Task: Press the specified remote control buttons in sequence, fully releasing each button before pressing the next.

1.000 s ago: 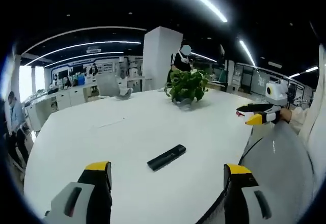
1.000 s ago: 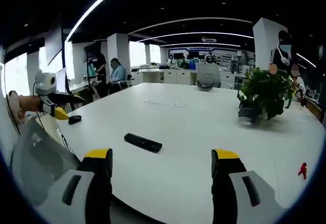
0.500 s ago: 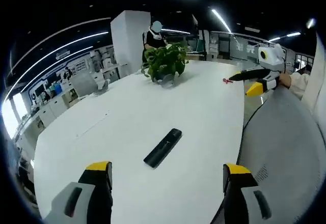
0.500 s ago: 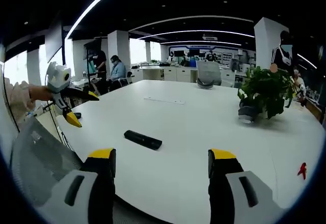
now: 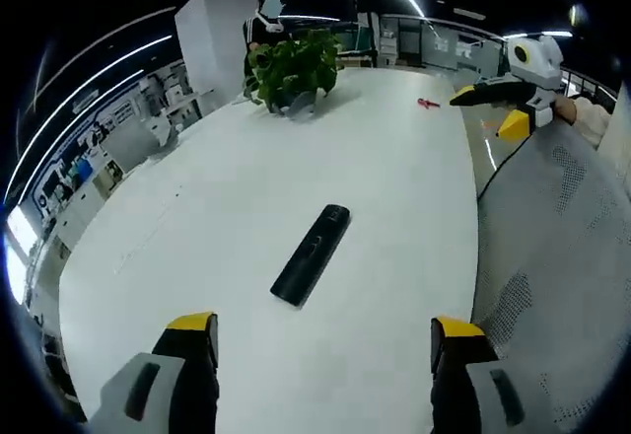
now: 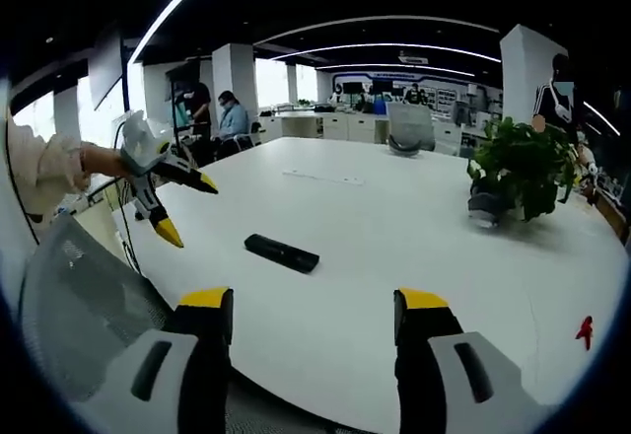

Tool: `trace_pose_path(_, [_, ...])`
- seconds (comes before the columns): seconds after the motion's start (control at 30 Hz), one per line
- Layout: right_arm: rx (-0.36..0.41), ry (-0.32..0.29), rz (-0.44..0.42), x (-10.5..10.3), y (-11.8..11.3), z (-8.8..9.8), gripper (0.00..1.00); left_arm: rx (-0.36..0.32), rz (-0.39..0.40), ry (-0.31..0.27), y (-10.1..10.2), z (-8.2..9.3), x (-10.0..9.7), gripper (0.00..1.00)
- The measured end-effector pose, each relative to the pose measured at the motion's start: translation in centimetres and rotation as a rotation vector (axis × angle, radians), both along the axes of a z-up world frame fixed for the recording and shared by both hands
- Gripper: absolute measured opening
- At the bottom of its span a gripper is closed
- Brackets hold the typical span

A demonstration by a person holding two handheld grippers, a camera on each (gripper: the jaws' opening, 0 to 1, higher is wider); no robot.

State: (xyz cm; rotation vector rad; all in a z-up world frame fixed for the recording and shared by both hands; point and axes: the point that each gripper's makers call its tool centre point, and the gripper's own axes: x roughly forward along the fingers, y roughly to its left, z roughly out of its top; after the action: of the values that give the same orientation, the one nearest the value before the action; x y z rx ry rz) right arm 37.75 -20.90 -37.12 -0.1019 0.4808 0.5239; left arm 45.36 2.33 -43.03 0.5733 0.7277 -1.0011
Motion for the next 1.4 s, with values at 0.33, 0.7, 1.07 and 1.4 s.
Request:
trace_pose_path(0.33, [-0.015, 0.016, 0.016, -0.1, 0.0, -0.4, 0.62, 0.107, -0.114, -0.007, -0.4, -1.7, 2.5, 0.80])
trace_pose_path(0.7, [-0.033, 0.022, 0.011, -0.1, -0.2, -0.6, 0.60, 0.216, -0.216, 0.070, -1.3, -4.5, 3.2, 0.63])
trace_pose_path(1.07, [-0.055, 0.037, 0.011, -0.2, -0.4, -1.1, 0.59, 0.308, -0.236, 0.133, -1.6, -6.4, 4.5, 0.50])
trace_pose_path(1.4, [-0.062, 0.049, -0.002, -0.1, -0.8, -1.4, 0.58, 0.342, -0.274, 0.151, -2.7, -7.3, 4.9, 0.46])
